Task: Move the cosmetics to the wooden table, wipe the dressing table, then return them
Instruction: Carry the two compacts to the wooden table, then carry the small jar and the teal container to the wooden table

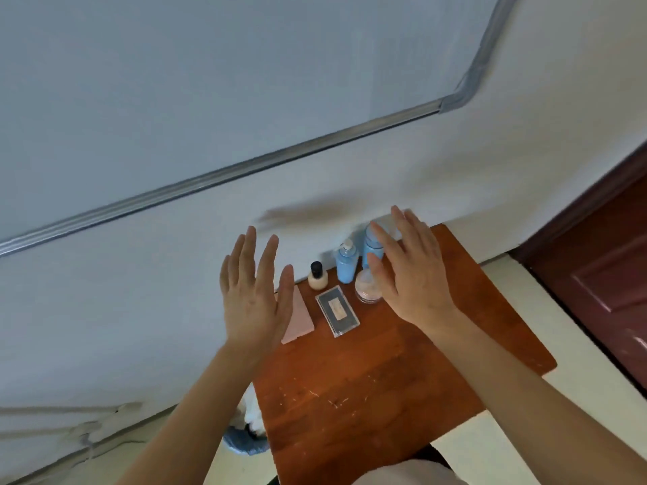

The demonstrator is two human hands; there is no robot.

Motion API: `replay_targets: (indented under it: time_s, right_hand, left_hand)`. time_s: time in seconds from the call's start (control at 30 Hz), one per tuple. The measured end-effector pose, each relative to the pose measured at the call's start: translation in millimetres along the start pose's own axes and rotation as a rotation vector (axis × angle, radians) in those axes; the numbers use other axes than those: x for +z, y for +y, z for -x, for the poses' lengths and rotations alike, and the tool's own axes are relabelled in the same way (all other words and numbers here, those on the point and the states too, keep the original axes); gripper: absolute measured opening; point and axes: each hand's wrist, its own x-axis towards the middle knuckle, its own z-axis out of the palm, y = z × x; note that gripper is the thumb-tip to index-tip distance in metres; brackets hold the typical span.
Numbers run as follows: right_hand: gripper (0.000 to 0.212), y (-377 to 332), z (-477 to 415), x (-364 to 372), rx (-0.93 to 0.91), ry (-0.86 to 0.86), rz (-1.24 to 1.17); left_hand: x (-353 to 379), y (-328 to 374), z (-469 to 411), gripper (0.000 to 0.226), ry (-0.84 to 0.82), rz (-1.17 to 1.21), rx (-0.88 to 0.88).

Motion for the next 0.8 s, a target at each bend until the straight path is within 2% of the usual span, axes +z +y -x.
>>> replay_targets:
  time_s: [0.2,0.43,0.63,0.8]
  right_hand:
    - [0.057,29.9,71.0,-68.9,0.318,0.164,0.167]
    - [0.063,72.0,189.0,-180.9,0.601,0.299,0.352]
    - [0.07,121.3,322.8,-262.0,0.764,0.435,0.469]
    - [0.067,173.1,468.7,-317.4,0.913,0.522,0.486]
  left_hand:
    - [8.5,69.9,-26.9,0.055,-0.037,0.113,0.289]
    - [3.7,210.1,-13.2,0.055,-0.084,0.264,0.562]
    - [0.4,360.6,50.2,0.056,-0.121,0.383,0.759]
    - [21.1,499.3,156.4,0.058,-0.234,0.449,0.866]
